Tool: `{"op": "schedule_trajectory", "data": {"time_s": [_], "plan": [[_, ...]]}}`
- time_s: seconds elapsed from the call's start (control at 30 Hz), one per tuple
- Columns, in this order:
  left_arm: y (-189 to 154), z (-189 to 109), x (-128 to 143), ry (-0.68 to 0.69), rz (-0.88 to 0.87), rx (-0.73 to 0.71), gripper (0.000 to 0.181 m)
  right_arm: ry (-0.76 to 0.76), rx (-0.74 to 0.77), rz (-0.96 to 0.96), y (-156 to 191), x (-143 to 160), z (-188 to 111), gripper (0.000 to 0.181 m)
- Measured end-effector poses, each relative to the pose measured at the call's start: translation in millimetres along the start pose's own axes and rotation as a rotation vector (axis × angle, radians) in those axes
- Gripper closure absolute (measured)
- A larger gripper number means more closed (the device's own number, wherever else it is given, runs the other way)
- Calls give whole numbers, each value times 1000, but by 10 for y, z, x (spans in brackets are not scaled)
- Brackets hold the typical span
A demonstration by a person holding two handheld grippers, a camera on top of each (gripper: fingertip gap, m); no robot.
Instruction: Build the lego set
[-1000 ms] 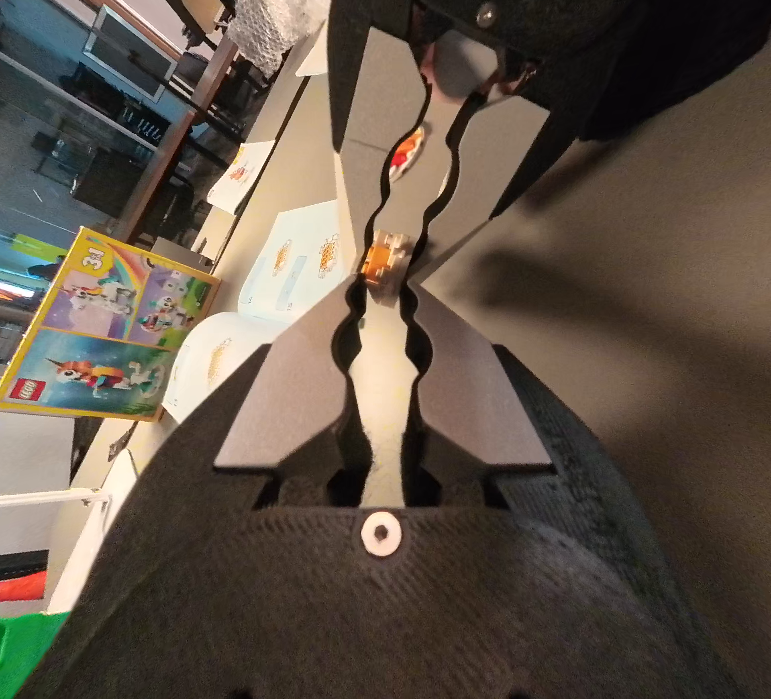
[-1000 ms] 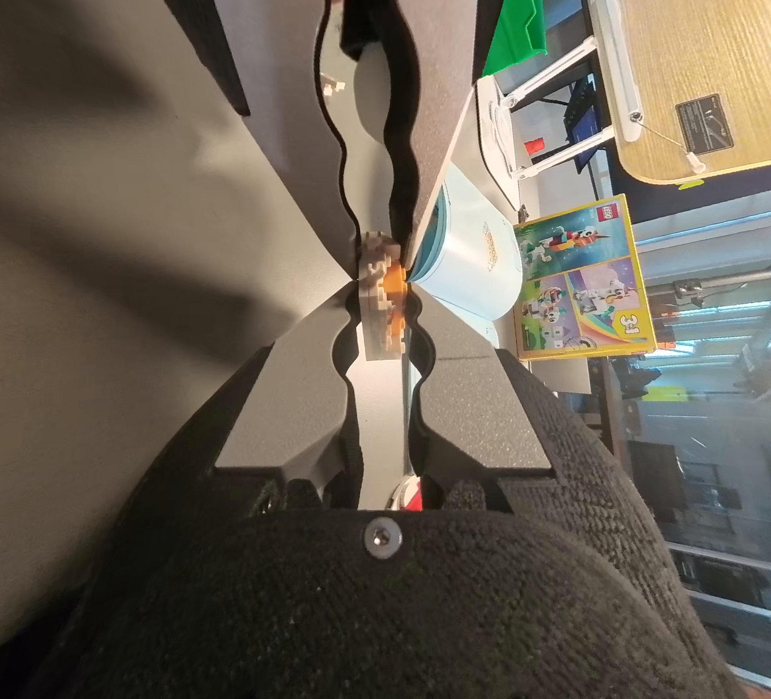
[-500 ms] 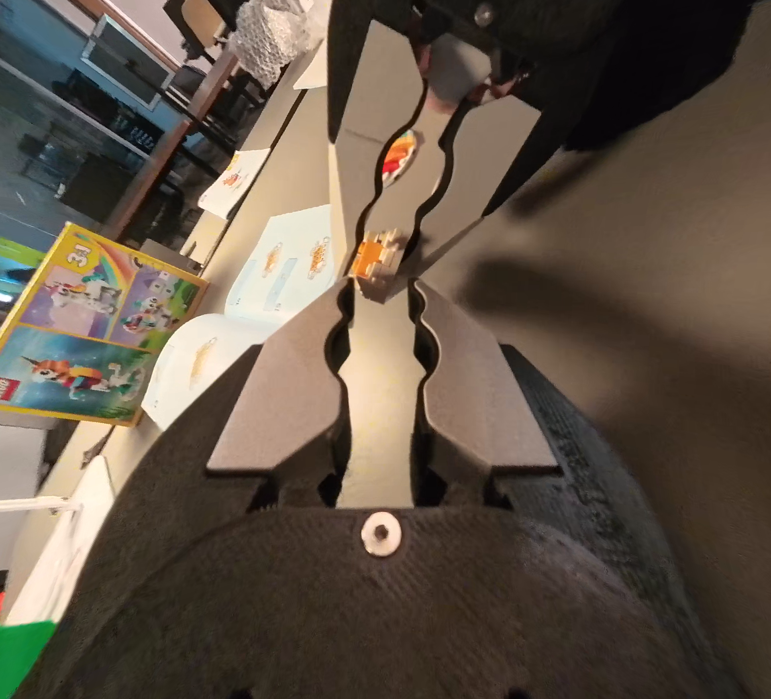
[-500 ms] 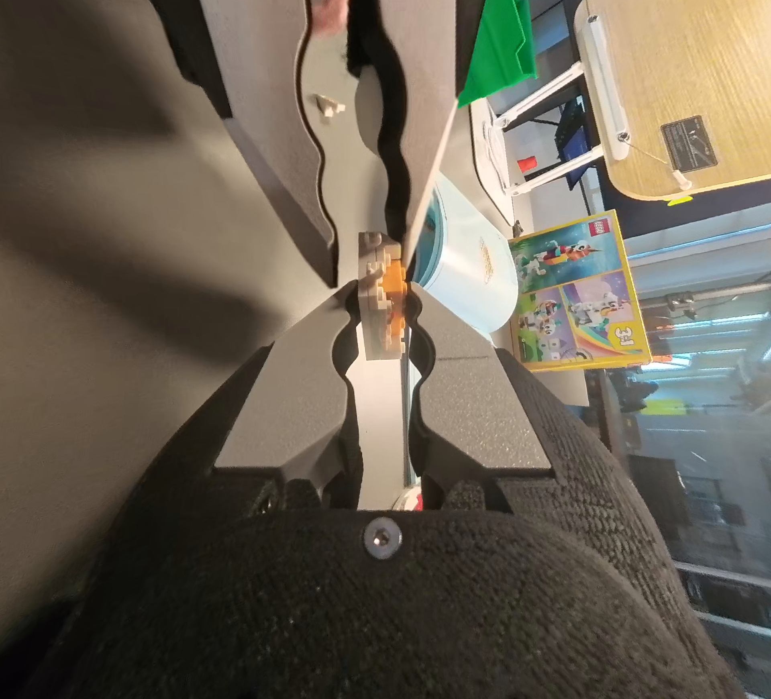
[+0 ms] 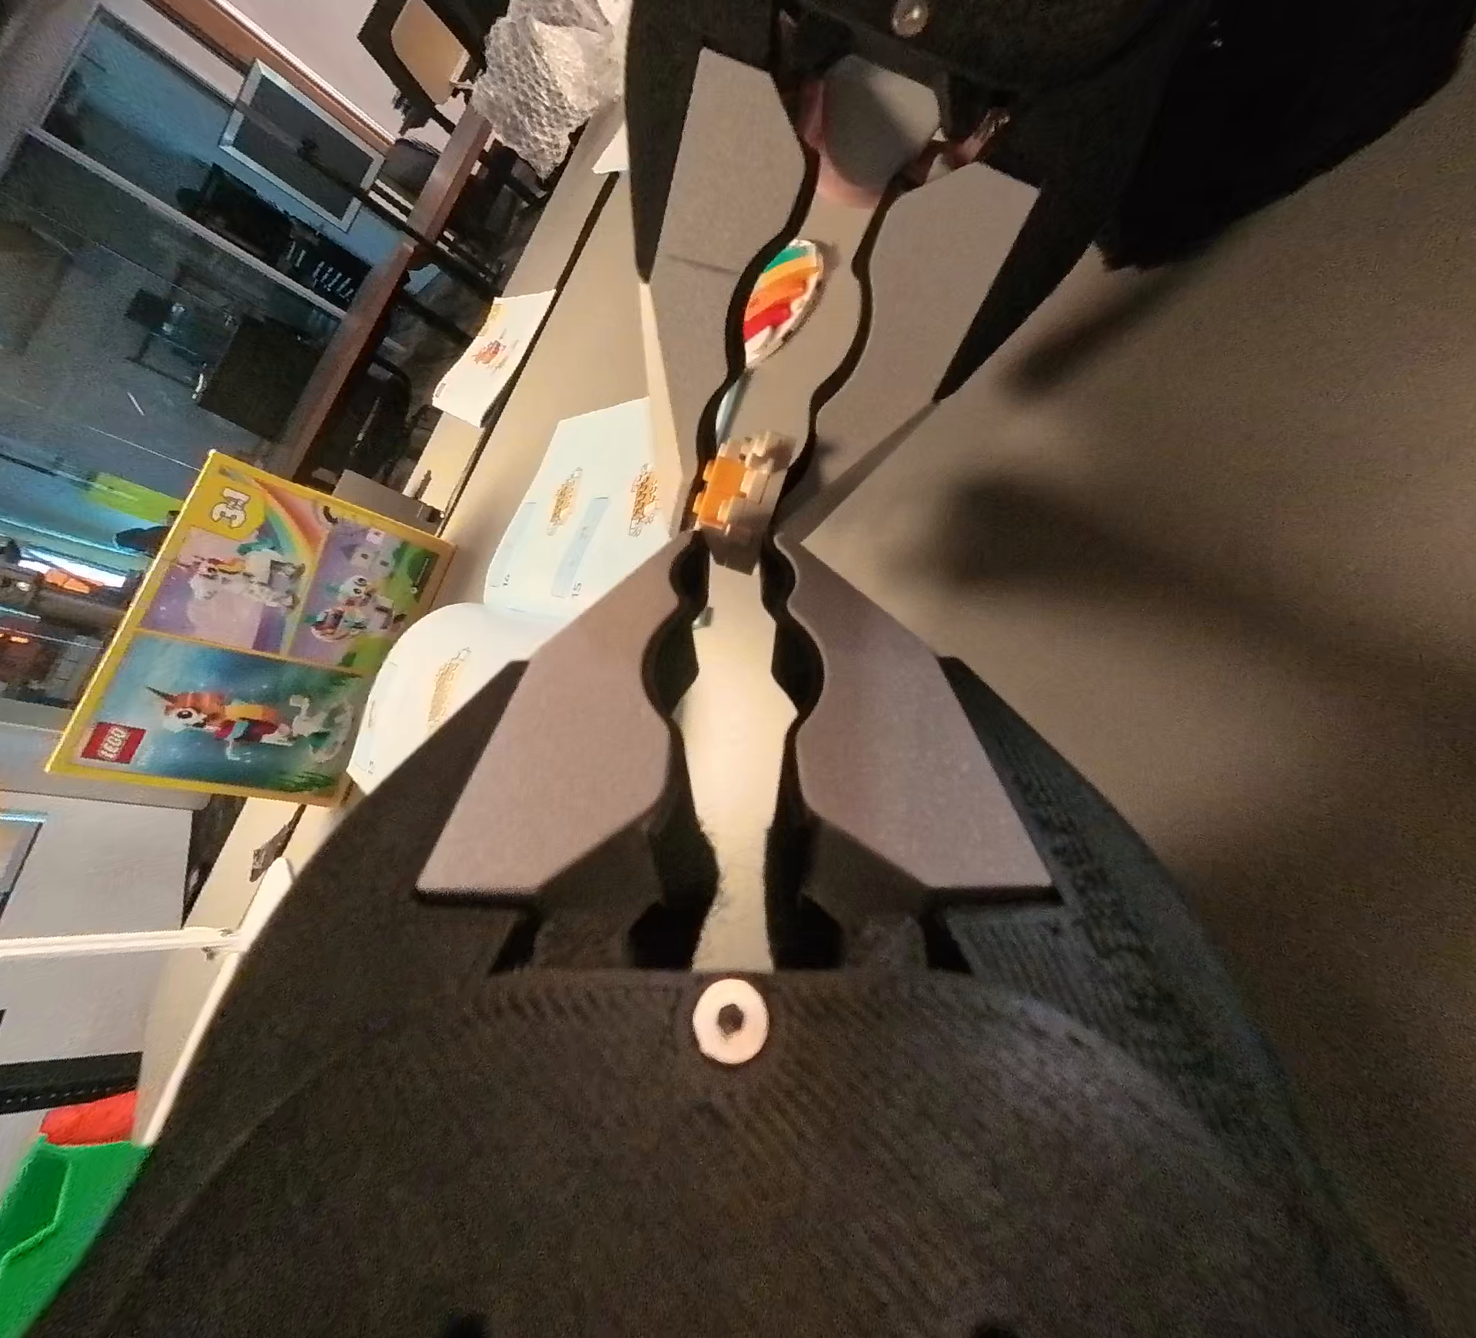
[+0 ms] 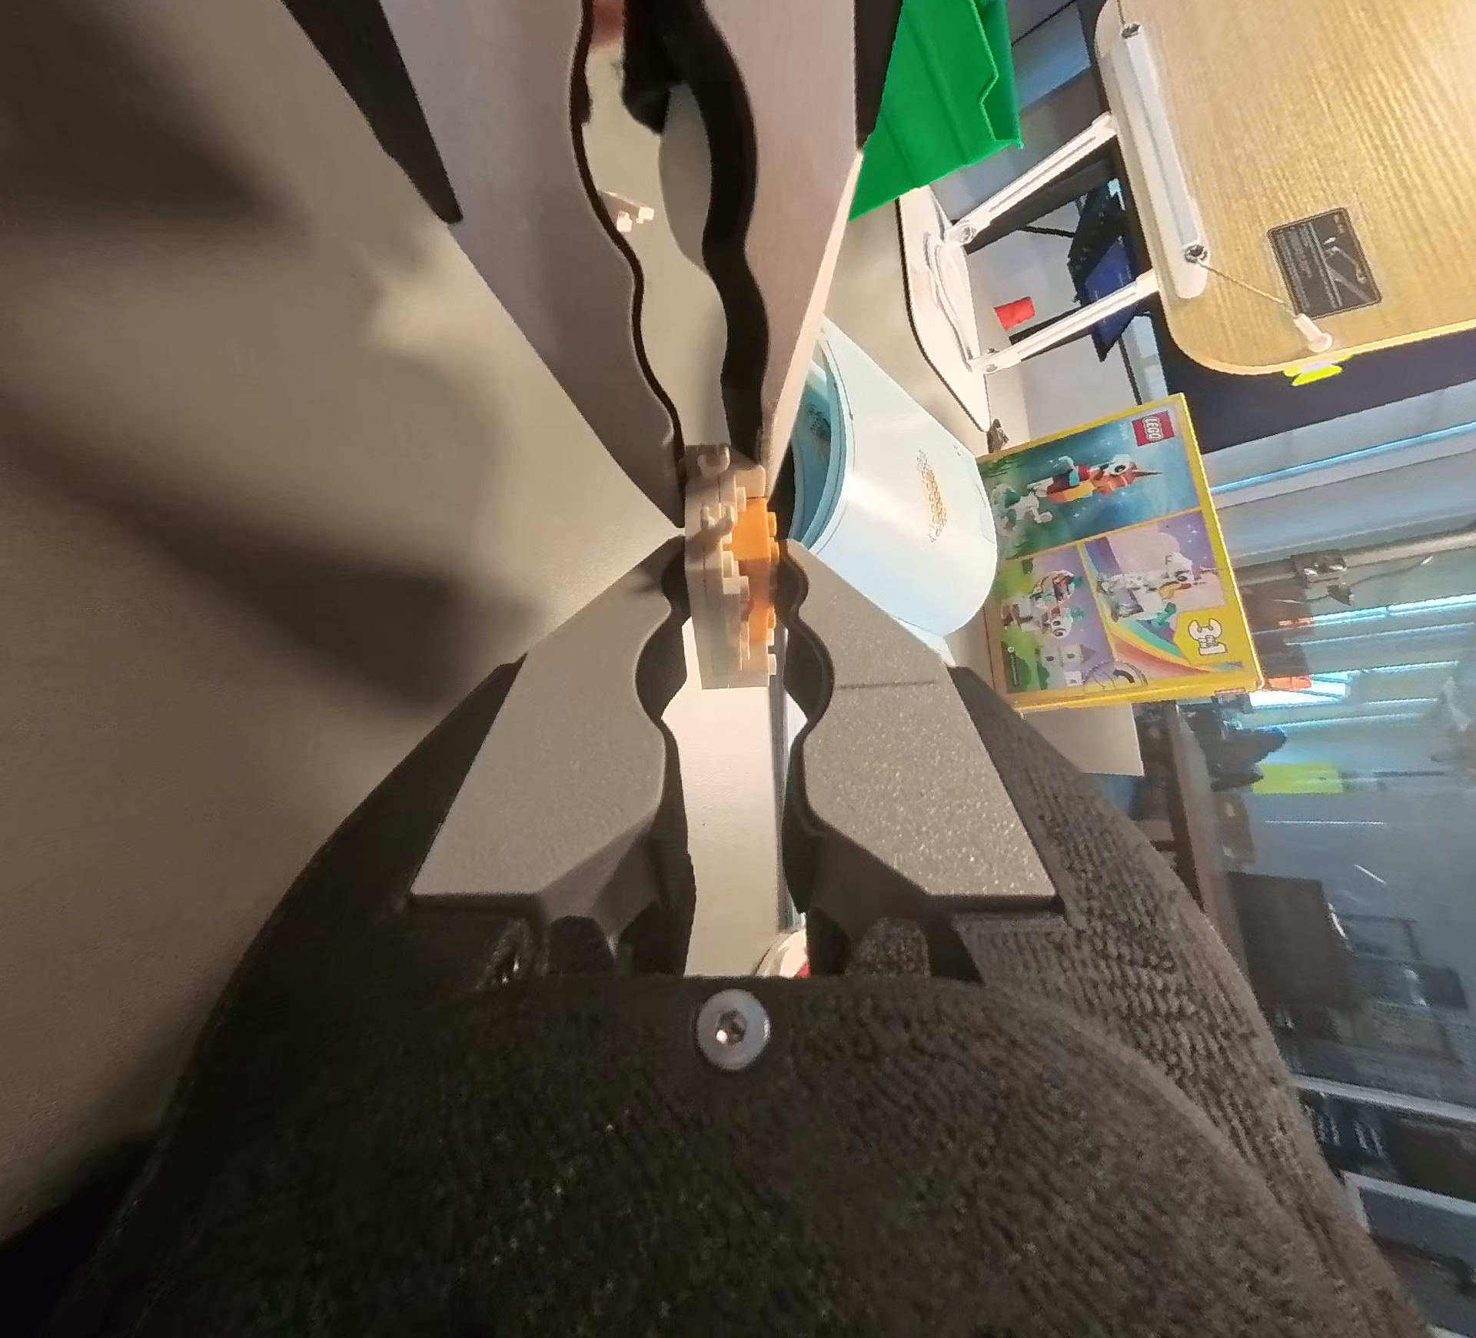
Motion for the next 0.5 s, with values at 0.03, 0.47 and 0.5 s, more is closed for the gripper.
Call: {"op": "schedule_trajectory", "data": {"time_s": [0.03,0.47,0.5], "plan": [[0,3,4,3,-3,4,169,1,-2,2,3,2,2,163],[38,-62,56,-73,-90,32,134,-125,33,29,-25,-50,-63,163],[41,-61,76,-70,-98,45,128,-173,21,46,-26,-77,-84,163]]}}
Point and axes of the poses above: each gripper's, where its closed fingertips meet, z out along the fingers, x out of its underside, y = z × x across the jaws, the point moved 8 cm from there along -z, back along the fingers, and after that the axes turned 3 degrees about -x, right-handed, at the moved point
